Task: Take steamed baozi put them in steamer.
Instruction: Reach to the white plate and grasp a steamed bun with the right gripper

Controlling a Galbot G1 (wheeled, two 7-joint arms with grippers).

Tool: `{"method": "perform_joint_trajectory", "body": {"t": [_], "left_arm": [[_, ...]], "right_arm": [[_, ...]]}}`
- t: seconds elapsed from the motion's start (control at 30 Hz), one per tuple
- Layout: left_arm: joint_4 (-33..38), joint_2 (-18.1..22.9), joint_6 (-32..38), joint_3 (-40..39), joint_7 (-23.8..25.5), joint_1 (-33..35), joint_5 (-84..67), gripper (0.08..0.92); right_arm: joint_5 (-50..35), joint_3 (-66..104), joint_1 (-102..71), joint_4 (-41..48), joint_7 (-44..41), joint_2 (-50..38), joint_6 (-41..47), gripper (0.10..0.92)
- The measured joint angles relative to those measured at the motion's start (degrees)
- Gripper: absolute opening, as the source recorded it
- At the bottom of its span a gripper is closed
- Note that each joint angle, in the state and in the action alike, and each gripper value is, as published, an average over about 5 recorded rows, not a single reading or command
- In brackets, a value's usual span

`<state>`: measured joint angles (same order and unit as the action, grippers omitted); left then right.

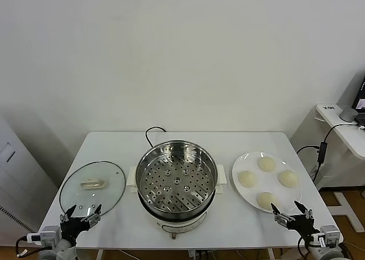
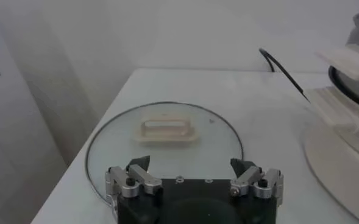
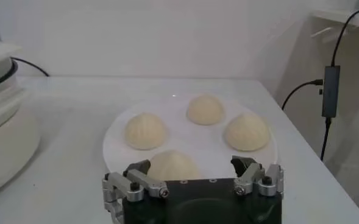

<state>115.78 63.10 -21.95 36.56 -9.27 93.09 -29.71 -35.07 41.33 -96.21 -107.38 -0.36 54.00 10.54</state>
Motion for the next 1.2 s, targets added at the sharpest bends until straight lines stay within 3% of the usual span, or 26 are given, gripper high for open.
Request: {"method": "perform_joint_trajectory", "body": {"t": [0.23,0.4,0.9,1.2], "left_arm": [[0.2,0.0,0.1,0.0,0.0,0.1,0.0,0.823],[0.4,0.0,0.1,0.1,0.1,0.3,-0.1,0.823],[1.3,0.7,0.1,0.4,0.5,0.3,0.2,0.823],[0.7,0.9,0.0,0.2,0.5,0.1,1.7,0.823]], "right_arm": [[1.6,0.6,0.5,0.0,-0.8,-0.3,-0.1,0.823],[7.4,1.3,2.8,0.9,-1.9,-1.1,-0.8,0.823],[44.3,-1.0,20.7,12.0,-8.3,-7.1,-8.8,0.823],[56.1,-7.7,36.1,22.5,-21.6,-11.4,-13.0,0.823]]}}
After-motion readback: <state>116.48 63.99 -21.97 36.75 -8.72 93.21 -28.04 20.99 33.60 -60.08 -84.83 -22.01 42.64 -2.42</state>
